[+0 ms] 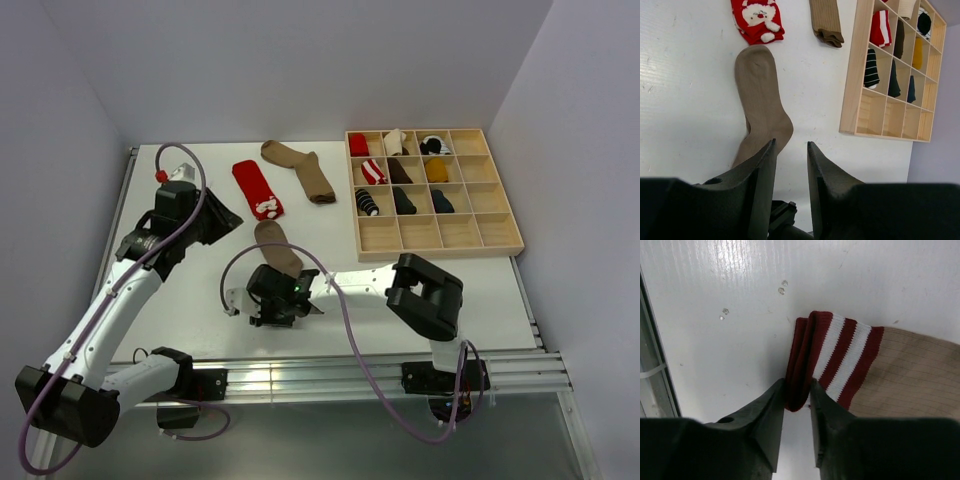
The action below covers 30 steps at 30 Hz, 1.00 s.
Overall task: Roll the socks
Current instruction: Roll the sock at the center of the board.
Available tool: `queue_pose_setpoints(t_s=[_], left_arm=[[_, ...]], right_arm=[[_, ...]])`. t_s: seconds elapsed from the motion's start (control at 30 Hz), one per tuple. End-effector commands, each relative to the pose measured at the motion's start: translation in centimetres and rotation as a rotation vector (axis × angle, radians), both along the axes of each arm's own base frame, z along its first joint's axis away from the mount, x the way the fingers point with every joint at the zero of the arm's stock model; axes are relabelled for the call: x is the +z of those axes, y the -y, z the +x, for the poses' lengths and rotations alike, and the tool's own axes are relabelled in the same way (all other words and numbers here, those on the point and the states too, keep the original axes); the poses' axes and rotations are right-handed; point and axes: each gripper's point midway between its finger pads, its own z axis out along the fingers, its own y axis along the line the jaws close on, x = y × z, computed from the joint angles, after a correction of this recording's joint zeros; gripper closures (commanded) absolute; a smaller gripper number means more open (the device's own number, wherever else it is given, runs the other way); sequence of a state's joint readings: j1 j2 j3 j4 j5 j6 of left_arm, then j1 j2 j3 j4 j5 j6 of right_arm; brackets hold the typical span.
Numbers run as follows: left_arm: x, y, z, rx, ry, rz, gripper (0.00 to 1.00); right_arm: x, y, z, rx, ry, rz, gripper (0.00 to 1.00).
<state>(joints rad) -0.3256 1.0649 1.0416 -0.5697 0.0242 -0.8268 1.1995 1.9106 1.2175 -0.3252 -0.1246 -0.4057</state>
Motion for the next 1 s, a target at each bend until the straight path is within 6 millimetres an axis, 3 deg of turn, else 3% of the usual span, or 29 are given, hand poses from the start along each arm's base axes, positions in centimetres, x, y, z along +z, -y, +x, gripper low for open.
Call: queue_pose_setpoints(t_s=[0.0,0.2,0.33,0.37,0.43,0.47,0.6,0.63,0.67,0.77,0.83,0.87,0.9,0.97], left_arm=[[-0.4,0.2,0.5,-0.01,0.022,-0.001,0.64],[-2.1,0.5,1.0,-0.005,0.006,-0.022,0.64],[-2.8,0.8,1.0,0.0,0.014,-0.048,0.67],[-3.0,0.9,0.9,-0.007,0.014,-0.053,0.67],[-3.8,1.1,0.8,-0.011,0.018,-0.063,0.7],[-3.9,1.2,0.8,-0.015,0.022,-0.07,0.72],[-5.1,1.3,-0.1,-0.012,0.053,-0.086,0.76],[-4.5,1.9,0.1,-0.028,0.101,-0.104,0.76],[-5.4,2.0,-0.5,-0.039,0.104,-0.102,0.76],[-5.4,3.5,-1.0,-0.083,0.171,-0.117,0.76],[-7.0,4.7,-2.2,-0.125,0.166,-0.103,0.76],[-6.2,5.6,-2.3,-0.151,0.216,-0.126,0.75],[-8.2,6.5,-3.5,-0.184,0.231,-0.113,0.72],[-8.7,7.2,-4.2,-0.209,0.232,-0.112,0.71]], right_arm=[[-1.0,0.5,-0.1,0.004,-0.062,-0.028,0.69],[-0.2,2.7,0.8,-0.023,-0.27,-0.012,0.79],[1.5,3.8,0.4,-0.003,-0.424,0.013,0.8],[2.0,4.3,-0.8,0.022,-0.51,0.011,0.8],[2.5,4.9,-0.3,0.01,-0.585,0.02,0.8],[3.2,5.3,-1.2,0.023,-0.666,0.03,0.81],[4.4,6.1,-0.4,-0.012,-0.807,0.055,0.81],[3.7,6.5,0.2,-0.046,-0.841,0.043,0.81],[3.8,7.2,0.0,-0.054,-0.879,0.017,0.8],[3.3,7.2,0.1,-0.075,-0.976,-0.011,0.81],[3.0,7.0,0.4,-0.09,-1.027,-0.012,0.81],[3.0,7.3,0.4,-0.103,-1.052,-0.026,0.81],[3.0,7.1,1.1,-0.126,-1.084,-0.029,0.81],[2.5,7.1,1.2,-0.14,-1.113,-0.031,0.81]])
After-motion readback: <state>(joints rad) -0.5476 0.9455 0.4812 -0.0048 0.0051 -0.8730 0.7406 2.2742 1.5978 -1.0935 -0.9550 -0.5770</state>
